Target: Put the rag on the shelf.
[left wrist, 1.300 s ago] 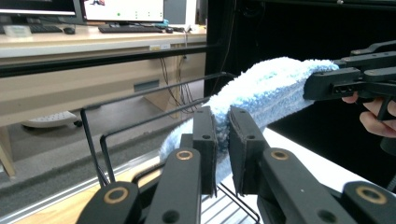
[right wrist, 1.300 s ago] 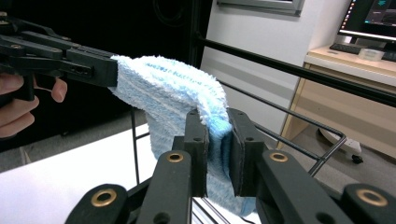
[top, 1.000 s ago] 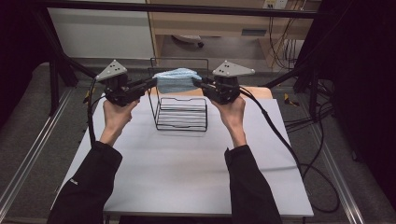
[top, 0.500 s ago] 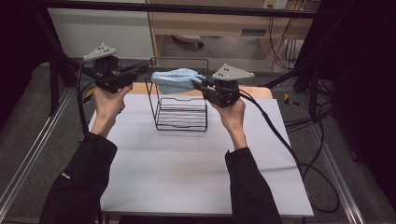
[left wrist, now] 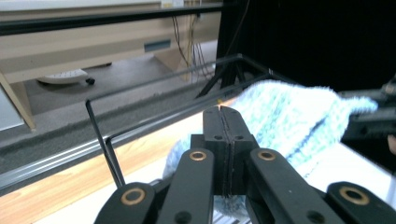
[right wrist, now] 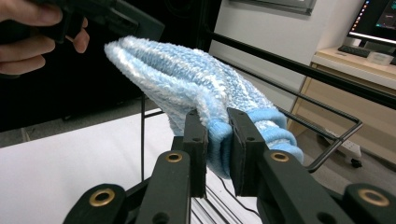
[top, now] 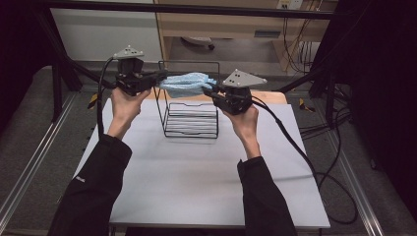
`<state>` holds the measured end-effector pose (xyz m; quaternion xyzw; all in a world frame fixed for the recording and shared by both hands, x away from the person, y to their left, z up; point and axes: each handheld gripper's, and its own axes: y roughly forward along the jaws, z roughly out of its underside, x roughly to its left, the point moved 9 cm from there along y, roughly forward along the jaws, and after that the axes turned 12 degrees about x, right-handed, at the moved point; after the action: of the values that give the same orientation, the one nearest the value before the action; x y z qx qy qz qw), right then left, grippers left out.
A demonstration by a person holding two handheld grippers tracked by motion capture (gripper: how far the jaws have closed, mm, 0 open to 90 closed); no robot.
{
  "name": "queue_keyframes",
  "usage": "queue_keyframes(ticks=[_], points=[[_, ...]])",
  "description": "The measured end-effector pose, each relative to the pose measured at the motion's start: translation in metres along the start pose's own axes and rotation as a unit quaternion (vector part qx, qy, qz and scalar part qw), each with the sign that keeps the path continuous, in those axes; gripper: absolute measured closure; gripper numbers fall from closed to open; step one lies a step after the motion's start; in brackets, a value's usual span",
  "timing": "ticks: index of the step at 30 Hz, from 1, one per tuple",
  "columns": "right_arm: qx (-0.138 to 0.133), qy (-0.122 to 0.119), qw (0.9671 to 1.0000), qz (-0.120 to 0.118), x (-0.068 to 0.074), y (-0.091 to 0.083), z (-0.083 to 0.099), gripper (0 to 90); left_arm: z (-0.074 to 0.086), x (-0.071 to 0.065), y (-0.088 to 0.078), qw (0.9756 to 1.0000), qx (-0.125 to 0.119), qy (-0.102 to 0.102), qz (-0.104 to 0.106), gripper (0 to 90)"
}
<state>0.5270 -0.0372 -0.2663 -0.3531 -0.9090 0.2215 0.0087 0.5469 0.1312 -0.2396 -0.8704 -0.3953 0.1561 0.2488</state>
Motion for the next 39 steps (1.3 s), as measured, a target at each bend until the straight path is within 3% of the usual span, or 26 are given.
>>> queue_keyframes(ticks=[6, 13, 20, 23, 27, 30, 34, 39], points=[[0.0, 0.005, 0.9999, -0.009, 0.0, -0.001, 0.003, 75.7, 0.01, -0.005, 0.001, 0.9999, 0.005, 0.008, 0.01, 89.1], [-0.007, 0.022, 0.9994, -0.025, 0.002, -0.007, 0.0, 59.1, 0.019, -0.009, 0.005, 0.9997, 0.014, 0.018, 0.008, 89.2], [-0.022, 0.034, 0.9986, -0.034, 0.001, -0.019, -0.012, 52.3, 0.03, -0.01, 0.009, 0.9992, 0.026, 0.029, 0.005, 89.2], [-0.013, 0.043, 0.9979, -0.047, 0.003, -0.019, -0.016, 60.0, 0.035, -0.01, 0.011, 0.9991, 0.03, 0.03, 0.006, 89.1], [0.026, 0.046, 0.9967, -0.062, 0.008, -0.01, -0.011, 79.7, 0.041, -0.009, 0.013, 0.9991, 0.03, 0.029, 0.007, 89.2], [0.056, 0.053, 0.9945, -0.07, 0.009, -0.004, 0.001, 88.8, 0.046, -0.009, 0.015, 0.999, 0.033, 0.028, 0.011, 89.1], [0.068, 0.067, 0.9927, -0.073, 0.005, 0.002, 0.013, 90.0, 0.051, -0.009, 0.018, 0.999, 0.033, 0.027, 0.013, 89.1], [0.077, 0.065, 0.9929, -0.064, 0.002, 0.009, 0.026, 90.0, 0.057, -0.008, 0.025, 0.9991, 0.034, 0.023, 0.011, 89.1]])
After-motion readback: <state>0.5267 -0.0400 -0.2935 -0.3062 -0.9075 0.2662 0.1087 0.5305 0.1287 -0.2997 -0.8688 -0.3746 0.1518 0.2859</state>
